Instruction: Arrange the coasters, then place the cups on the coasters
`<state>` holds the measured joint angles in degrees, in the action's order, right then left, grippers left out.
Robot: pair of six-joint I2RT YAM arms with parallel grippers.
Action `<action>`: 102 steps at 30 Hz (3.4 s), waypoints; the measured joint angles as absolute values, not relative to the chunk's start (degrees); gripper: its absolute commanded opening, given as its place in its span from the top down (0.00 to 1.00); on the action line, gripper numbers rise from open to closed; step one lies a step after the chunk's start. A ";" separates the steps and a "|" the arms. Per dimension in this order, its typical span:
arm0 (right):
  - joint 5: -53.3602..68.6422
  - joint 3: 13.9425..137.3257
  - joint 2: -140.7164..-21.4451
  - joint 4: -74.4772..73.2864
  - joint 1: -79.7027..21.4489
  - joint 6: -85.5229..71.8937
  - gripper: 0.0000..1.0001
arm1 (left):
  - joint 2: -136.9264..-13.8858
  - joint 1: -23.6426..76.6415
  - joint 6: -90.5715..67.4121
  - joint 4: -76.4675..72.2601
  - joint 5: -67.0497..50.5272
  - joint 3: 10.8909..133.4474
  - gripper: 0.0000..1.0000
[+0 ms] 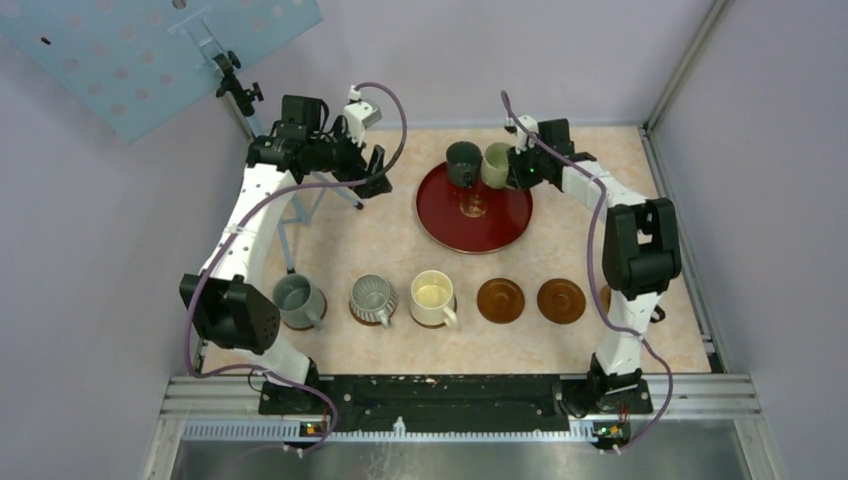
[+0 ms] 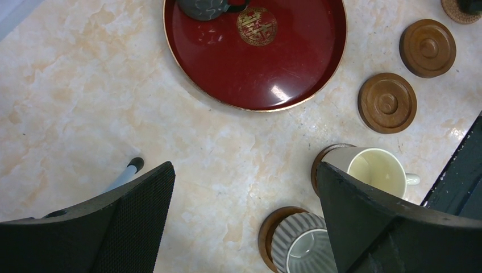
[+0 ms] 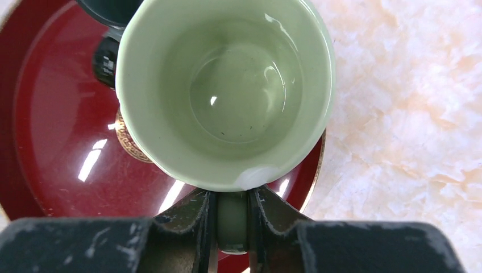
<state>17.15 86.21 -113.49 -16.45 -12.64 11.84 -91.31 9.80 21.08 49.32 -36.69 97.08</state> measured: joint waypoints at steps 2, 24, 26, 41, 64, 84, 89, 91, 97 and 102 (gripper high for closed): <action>17.72 85.84 -111.77 -15.92 -12.64 11.77 1.00 | -91.98 9.80 21.08 49.01 -37.06 97.08 0.01; 19.31 46.46 -60.27 -20.99 -14.26 7.05 1.00 | -92.64 9.80 19.57 46.11 -38.76 94.30 0.01; 19.07 43.11 -55.29 -22.68 -14.83 7.86 1.00 | -92.42 9.80 19.35 46.04 -38.79 93.80 0.01; 18.70 35.24 -43.83 -30.04 -15.88 10.63 1.00 | -90.76 9.80 16.56 44.51 -39.62 91.46 0.01; -8.82 31.86 -50.06 -27.92 -41.15 -14.83 1.00 | -88.49 9.80 16.36 43.29 -39.42 88.14 0.01; -3.36 31.38 -52.31 -27.51 -41.17 -16.73 1.00 | -88.49 9.80 17.52 43.22 -39.31 88.09 0.01; -3.16 31.38 -52.34 -27.55 -41.25 -17.12 0.91 | -88.49 9.80 18.11 43.24 -38.89 87.92 0.01; -3.03 31.38 -52.38 -27.59 -41.34 -17.37 0.86 | -88.47 9.80 18.22 43.27 -38.50 87.83 0.01; -2.20 31.38 -53.39 -27.46 -41.54 -17.91 0.82 | -88.12 9.80 18.59 43.27 -37.87 87.61 0.01; -2.13 31.38 -53.39 -27.51 -41.54 -18.39 0.72 | -87.74 9.80 18.98 43.27 -37.56 87.61 0.01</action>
<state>-2.13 31.38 -53.39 -27.51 -41.54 -18.39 -87.74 9.80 18.98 43.27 -37.56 87.61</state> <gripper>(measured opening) 0.235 0.987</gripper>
